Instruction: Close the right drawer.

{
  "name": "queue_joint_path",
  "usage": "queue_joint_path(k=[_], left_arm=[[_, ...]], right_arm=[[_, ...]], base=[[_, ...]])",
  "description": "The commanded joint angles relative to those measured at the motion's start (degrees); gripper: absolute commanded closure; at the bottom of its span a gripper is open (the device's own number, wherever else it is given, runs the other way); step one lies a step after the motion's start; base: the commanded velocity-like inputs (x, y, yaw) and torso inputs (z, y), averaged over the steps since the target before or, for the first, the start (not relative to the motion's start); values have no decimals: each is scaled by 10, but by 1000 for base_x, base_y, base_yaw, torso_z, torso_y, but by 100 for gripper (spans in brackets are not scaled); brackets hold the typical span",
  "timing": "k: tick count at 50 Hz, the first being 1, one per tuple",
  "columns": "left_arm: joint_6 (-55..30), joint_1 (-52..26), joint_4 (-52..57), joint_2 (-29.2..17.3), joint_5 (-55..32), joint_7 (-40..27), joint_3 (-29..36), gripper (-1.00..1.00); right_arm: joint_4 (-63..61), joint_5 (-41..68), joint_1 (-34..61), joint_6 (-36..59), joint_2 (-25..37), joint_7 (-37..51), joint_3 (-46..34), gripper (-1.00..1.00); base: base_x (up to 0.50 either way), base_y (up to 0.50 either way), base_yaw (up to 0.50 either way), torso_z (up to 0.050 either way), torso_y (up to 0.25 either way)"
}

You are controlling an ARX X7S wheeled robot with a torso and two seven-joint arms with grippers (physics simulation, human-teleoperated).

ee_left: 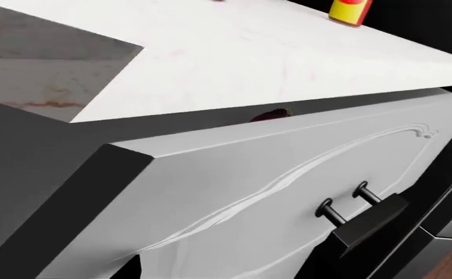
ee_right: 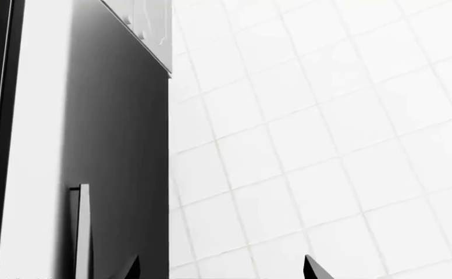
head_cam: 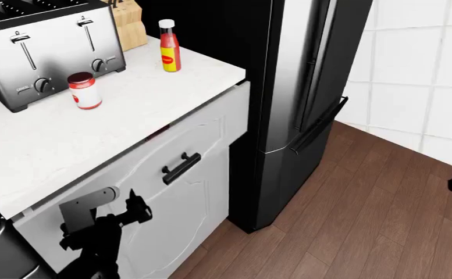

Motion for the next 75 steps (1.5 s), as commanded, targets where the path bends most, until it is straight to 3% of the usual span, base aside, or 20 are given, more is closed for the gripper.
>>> queue_joint_path(k=[1, 40, 58, 75], left_arm=[[3, 8, -46, -1, -39, 2, -15, -100], [-34, 0, -189, 44, -30, 48, -10, -100], [-76, -9, -301, 77, -63, 66, -27, -100], [-109, -12, -361, 78, -109, 96, -58, -100]], right_arm=[[5, -2, 0, -3, 2, 0, -5, -100], [10, -7, 1, -6, 7, 6, -16, -100], [15, -10, -1, -10, 9, 8, -19, -100], [10, -20, 13, 11, 18, 21, -45, -100]], base=[[0, 0, 0, 0, 0], [0, 0, 0, 0, 0], [0, 0, 0, 0, 0], [0, 0, 0, -1, 0]])
